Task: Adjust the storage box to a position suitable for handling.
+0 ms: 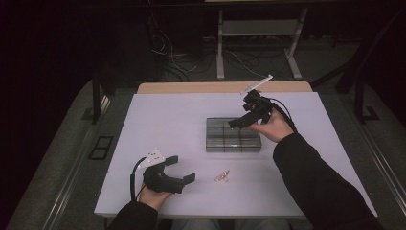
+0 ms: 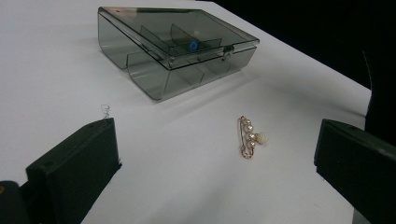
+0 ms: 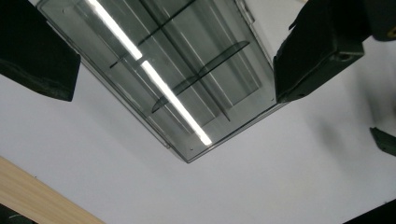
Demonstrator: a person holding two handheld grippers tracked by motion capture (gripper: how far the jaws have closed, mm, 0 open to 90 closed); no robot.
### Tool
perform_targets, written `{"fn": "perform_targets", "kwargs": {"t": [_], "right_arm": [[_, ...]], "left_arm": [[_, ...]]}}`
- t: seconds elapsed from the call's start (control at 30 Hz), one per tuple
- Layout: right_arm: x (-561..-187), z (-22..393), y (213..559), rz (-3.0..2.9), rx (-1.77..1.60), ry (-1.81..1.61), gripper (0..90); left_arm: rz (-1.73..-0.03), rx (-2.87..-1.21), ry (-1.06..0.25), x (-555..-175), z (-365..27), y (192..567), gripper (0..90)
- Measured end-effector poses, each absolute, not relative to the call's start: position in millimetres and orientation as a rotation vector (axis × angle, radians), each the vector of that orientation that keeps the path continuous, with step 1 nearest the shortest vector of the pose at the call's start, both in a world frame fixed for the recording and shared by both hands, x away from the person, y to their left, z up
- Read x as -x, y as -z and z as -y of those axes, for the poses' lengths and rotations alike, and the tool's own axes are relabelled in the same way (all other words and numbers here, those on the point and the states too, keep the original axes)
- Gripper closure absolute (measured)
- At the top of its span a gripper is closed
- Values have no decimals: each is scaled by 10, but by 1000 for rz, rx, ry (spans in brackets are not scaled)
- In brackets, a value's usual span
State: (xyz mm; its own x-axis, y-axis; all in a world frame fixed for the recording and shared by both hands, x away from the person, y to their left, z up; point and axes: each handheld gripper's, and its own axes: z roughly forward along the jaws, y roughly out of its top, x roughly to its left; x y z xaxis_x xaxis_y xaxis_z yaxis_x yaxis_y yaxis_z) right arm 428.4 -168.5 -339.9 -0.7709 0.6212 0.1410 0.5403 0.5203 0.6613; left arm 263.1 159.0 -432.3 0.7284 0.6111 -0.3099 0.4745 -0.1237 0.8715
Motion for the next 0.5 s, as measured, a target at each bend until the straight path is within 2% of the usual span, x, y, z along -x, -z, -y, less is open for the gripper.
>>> {"fn": "perform_targets", "kwargs": {"t": [0.27,0.4,0.43,0.47,0.5], "right_arm": [[-4460,1535,3472,-2626,-1039,-1045,9],[-4571,1532,3536,-2599,-1058,-1066,173],[-4571,1532,3536,-2599,-1058,-1066,173],[-4602,1527,3566,-2597,-1043,-1039,273],[-4602,1527,3566,-2597,-1043,-1039,273]], "left_arm": [[-854,-1766,-144,-2625,-1583,4319,0],[-849,-1768,-142,-2625,-1584,4318,0],[-850,-1767,-142,-2623,-1581,4317,0],[-850,-1766,-141,-2622,-1580,4317,0],[-848,-1769,-141,-2623,-1581,4317,0]]}}
